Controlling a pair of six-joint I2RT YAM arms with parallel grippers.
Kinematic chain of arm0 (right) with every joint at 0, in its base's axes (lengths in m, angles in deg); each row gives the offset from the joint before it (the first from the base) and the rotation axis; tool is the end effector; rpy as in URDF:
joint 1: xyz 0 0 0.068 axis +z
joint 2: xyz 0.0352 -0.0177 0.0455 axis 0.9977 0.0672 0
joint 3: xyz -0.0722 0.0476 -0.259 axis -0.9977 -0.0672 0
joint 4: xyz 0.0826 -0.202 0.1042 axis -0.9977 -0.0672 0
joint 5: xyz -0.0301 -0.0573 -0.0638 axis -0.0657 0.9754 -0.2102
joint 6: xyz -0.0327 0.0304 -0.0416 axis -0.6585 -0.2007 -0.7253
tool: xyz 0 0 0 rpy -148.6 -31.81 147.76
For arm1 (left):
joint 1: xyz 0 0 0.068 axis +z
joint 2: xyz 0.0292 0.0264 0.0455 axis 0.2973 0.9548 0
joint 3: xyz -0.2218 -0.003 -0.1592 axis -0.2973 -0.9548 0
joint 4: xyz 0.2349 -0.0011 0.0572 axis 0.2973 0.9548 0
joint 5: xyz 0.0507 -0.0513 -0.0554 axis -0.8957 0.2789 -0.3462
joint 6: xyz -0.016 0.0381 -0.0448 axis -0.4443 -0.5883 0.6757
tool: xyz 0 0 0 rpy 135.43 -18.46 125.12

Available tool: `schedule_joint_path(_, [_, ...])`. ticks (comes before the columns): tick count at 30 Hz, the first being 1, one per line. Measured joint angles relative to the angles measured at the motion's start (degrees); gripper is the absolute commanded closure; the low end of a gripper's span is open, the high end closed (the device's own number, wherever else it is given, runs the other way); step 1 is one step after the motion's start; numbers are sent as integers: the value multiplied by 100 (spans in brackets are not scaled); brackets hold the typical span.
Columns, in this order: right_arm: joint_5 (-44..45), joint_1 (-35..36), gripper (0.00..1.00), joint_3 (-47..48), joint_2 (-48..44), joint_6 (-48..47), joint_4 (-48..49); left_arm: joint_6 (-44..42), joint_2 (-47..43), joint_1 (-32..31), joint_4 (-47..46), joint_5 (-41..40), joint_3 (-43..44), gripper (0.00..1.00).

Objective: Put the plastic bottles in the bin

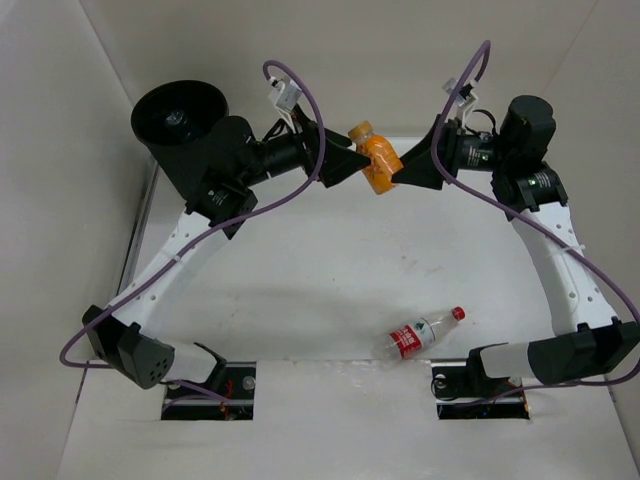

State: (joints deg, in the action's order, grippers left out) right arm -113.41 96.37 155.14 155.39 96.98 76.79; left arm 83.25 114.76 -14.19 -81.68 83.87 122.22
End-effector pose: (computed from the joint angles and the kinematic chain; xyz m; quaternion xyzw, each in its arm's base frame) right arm 0.2441 0.0880 0.4720 -0.3058 0.6404 0.5841 0.3939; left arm 0.2250 -0.1722 0.4938 0.2867 0.5390 -0.5608 0.5593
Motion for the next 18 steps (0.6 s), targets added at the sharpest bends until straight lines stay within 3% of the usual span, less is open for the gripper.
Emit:
schedule_joint_path(12, [22, 129, 100, -61, -42, 103, 170, 199, 282, -280, -70, -74, 9, 0])
schedule_joint_path(15, [24, 208, 98, -111, -42, 109, 170, 236, 404, -385, -90, -107, 127, 13])
schedule_joint_path(17, [33, 249, 91, -111, -42, 109, 170, 258, 476, -448, -90, -94, 188, 39])
schedule_joint_path(18, [59, 262, 78, -111, -42, 96, 170, 304, 494, -459, -103, -61, 210, 53])
